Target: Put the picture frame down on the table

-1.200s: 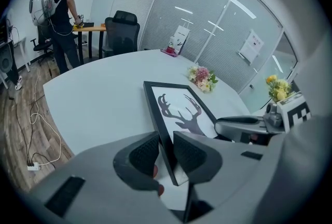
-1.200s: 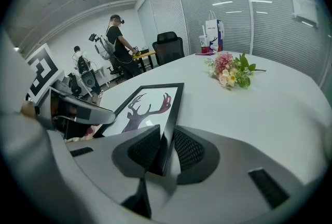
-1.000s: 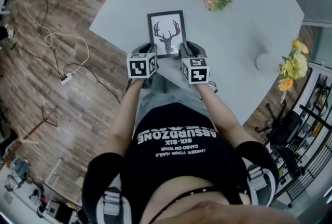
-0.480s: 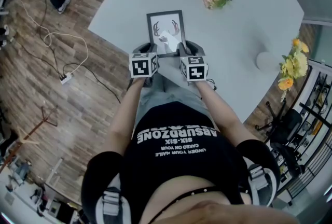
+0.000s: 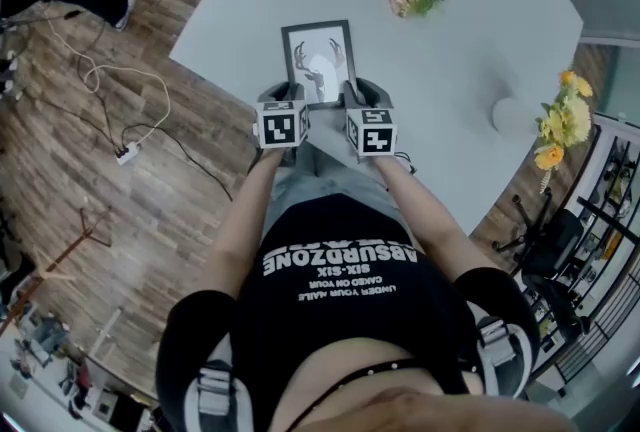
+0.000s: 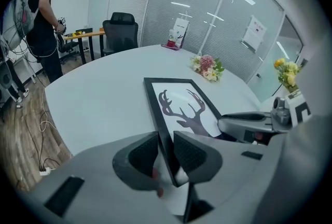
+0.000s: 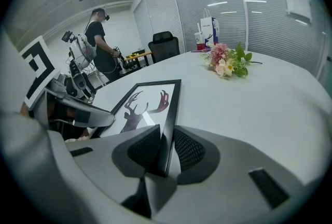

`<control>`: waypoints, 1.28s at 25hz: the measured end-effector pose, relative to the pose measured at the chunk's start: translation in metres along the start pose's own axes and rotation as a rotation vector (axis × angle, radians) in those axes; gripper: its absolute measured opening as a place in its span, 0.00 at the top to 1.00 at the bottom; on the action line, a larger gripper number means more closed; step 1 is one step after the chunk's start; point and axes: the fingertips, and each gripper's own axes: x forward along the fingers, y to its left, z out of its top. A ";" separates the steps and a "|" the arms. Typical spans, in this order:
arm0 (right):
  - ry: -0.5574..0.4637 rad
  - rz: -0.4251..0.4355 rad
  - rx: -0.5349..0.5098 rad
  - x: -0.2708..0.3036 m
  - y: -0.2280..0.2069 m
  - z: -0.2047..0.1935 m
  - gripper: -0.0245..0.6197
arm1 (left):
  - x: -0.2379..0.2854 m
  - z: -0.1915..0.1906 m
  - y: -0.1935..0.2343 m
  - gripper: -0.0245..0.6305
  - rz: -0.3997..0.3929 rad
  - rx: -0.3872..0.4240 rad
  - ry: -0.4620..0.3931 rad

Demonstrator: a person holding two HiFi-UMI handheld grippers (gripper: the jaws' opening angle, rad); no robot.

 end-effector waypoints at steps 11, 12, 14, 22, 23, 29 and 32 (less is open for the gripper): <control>0.025 0.015 -0.016 -0.004 0.000 0.005 0.79 | 0.000 0.001 0.003 0.79 -0.009 -0.030 0.033; 0.014 0.014 -0.017 -0.007 0.000 0.008 0.77 | -0.002 0.003 0.004 0.78 0.003 -0.019 0.030; -0.019 0.012 -0.017 -0.014 -0.001 0.016 0.77 | -0.008 0.007 0.006 0.79 0.025 -0.002 0.005; -0.204 0.095 -0.053 -0.063 0.021 0.051 0.94 | -0.061 0.031 -0.009 0.79 -0.057 -0.041 -0.136; -0.223 0.109 -0.053 -0.069 0.025 0.054 0.94 | -0.068 0.033 -0.012 0.79 -0.076 -0.046 -0.147; -0.275 0.143 0.036 -0.100 0.033 0.074 0.94 | -0.114 0.054 -0.038 0.93 -0.194 -0.057 -0.265; -0.283 0.153 0.039 -0.111 0.039 0.079 0.94 | -0.131 0.057 -0.047 0.94 -0.220 -0.048 -0.302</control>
